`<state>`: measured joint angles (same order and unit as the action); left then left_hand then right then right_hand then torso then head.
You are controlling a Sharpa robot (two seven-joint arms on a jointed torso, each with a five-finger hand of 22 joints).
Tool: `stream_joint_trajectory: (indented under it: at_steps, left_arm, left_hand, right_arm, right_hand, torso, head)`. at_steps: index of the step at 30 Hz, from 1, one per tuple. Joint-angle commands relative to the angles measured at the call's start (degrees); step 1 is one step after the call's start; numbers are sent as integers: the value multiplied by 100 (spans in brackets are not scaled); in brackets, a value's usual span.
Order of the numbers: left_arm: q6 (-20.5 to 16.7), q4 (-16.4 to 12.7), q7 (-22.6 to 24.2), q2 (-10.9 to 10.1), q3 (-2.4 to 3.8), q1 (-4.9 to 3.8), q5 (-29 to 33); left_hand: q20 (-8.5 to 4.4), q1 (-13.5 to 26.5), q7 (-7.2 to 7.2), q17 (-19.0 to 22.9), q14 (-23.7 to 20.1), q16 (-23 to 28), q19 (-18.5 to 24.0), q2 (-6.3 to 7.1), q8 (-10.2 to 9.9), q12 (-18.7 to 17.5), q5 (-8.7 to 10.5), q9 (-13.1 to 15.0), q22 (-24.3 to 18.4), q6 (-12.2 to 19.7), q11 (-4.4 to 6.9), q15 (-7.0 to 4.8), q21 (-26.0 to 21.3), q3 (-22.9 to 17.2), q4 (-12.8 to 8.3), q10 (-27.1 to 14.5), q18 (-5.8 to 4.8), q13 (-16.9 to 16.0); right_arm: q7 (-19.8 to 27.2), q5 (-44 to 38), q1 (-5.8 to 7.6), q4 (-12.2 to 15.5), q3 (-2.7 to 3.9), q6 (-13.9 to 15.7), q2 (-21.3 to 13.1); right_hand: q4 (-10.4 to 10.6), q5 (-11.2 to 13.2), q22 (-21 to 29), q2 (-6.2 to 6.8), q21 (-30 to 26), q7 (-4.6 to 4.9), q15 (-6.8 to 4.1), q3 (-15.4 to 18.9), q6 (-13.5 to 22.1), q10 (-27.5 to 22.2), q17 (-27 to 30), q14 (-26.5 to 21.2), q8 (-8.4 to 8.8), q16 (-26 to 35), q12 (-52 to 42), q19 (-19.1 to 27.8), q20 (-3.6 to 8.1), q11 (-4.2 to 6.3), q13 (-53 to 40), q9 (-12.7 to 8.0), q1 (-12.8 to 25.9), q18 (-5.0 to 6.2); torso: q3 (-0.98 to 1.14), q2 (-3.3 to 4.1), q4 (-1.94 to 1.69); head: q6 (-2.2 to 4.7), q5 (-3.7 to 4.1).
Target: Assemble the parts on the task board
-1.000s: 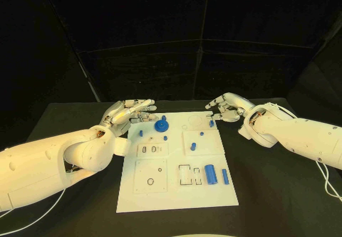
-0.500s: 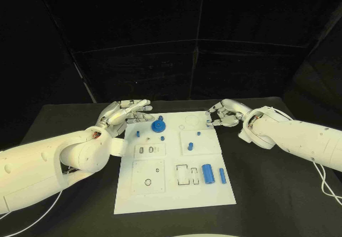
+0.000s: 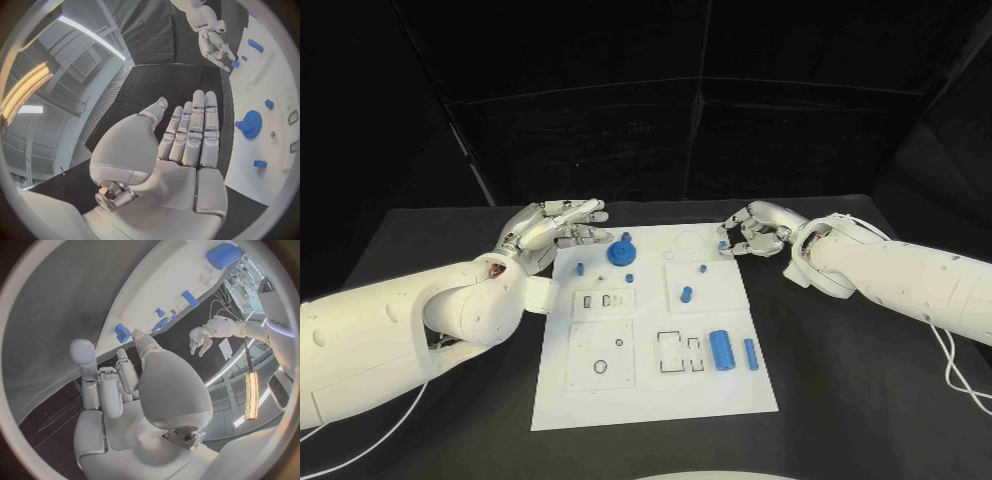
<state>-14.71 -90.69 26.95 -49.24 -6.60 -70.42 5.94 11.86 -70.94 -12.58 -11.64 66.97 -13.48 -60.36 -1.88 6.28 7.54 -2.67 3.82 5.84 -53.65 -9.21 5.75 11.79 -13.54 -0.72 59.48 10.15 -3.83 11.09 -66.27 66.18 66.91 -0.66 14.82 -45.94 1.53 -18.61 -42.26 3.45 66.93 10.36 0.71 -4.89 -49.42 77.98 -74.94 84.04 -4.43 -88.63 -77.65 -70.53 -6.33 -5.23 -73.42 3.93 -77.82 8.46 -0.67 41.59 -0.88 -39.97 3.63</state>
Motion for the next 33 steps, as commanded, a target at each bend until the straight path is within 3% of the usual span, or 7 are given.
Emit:
stream_joint_trajectory:
  at_steps: [1,11,18,27,33]
  left_arm:
    - [88,3,42,7,1,-5,-39]
    - [89,11,40,4,0,-4,-39]
    - [94,18,40,10,0,-4,-39]
    - [95,23,40,13,0,-4,-39]
    - [95,21,37,11,0,-4,-39]
  left_hand:
    - [11,45,2,-5,36,-2,-47,24,-27,-28,-16,-7,-9,-31,5,1,-15,1,38,33,28,5]
    - [11,45,2,-5,36,-2,-47,24,-27,-28,-16,-7,-9,-31,5,1,-15,1,38,33,28,5]
    - [11,45,2,-5,36,-2,-47,24,-27,-28,-16,-7,-9,-31,5,1,-15,1,38,33,28,5]
    - [11,45,2,-5,36,-2,-47,24,-27,-28,-16,-7,-9,-31,5,1,-15,1,38,33,28,5]
    - [11,39,5,-16,34,1,-51,20,-29,-33,-17,-7,-14,-34,8,0,-23,-3,34,38,28,5]
  right_arm:
    - [-11,-49,7,-29,2,-192,11]
    - [-35,-71,-1,-67,2,-255,20]
    - [-46,-114,-10,-96,2,-275,45]
    - [-62,-154,-33,-126,3,-292,87]
    - [-69,-158,-39,-141,3,-292,106]
  right_hand:
    - [-31,32,6,2,-31,4,-9,-6,34,-38,-1023,488,37,31,18,34,-12,2,1,-7,-51,-10]
    - [-54,52,-7,-22,-23,-2,-10,-16,-8,-20,-1037,491,9,26,1,27,-14,6,-20,6,-70,-12]
    - [-89,73,-24,-91,-6,-48,-37,-34,-247,22,-1063,498,-136,18,-35,10,5,44,-65,48,-65,-12]
    - [-125,345,-52,-203,18,-120,-93,-119,-546,86,-1092,505,-301,8,-86,-16,55,110,-131,70,-38,-18]
    - [-130,393,-60,-223,24,-134,-103,-139,-593,101,-1098,506,-323,6,-98,-22,65,122,-146,69,-29,-20]
  torso:
    - [-3,-3,-3]
    - [-2,-3,3]
    - [0,-3,-6]
    - [-1,-4,-1]
    - [-1,-6,3]
  head:
    - [-14,1]
    - [-19,13]
    - [-29,23]
    - [-40,13]
    - [-45,28]
